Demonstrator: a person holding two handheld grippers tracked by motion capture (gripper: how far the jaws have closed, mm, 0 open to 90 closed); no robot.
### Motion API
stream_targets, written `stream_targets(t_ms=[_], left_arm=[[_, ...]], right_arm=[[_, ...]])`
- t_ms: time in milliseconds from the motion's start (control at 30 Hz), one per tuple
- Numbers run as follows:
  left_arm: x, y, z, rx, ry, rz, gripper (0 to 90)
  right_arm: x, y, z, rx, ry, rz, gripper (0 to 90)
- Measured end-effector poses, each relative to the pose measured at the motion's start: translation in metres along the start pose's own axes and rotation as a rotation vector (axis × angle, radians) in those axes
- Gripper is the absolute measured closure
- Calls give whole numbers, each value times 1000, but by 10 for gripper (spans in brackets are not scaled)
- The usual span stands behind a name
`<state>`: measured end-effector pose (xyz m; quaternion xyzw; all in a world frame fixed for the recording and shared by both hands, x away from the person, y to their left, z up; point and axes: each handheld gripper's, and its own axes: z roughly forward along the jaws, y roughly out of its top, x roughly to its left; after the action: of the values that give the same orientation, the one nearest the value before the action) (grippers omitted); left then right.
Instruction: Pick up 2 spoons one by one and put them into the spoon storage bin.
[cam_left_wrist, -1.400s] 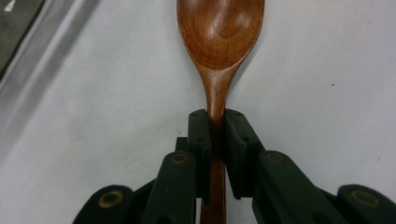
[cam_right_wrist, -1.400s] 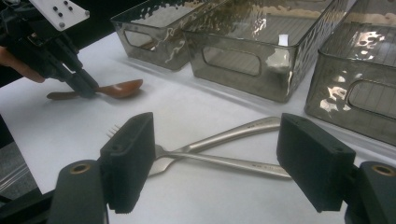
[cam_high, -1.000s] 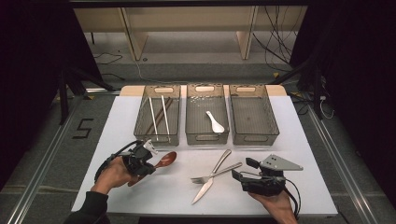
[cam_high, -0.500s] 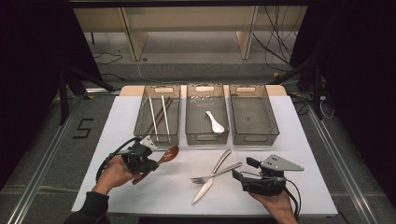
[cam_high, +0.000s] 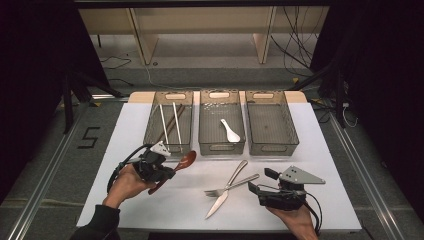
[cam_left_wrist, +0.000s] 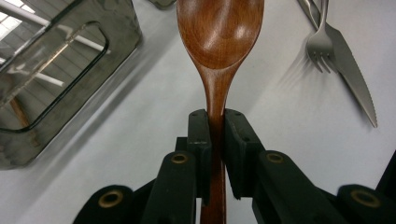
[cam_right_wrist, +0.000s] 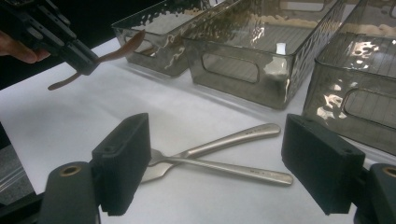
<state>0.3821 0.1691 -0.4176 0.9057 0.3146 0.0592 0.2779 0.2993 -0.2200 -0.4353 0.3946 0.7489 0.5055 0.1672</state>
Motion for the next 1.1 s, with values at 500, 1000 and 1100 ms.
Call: stream_targets(t_ms=[500,1000,1100], left_arm=[[7,15,-7,-103,15,-28,810],[11,49,-8,-183,8,-39,810],[12,54,-8,-192,12,-35,810]], right_arm=[[0,0,-1,-12,-8,-14,233],[-1,0,-2,-15,-7,-13,233],[0,0,-2,-16,-7,-15,234]])
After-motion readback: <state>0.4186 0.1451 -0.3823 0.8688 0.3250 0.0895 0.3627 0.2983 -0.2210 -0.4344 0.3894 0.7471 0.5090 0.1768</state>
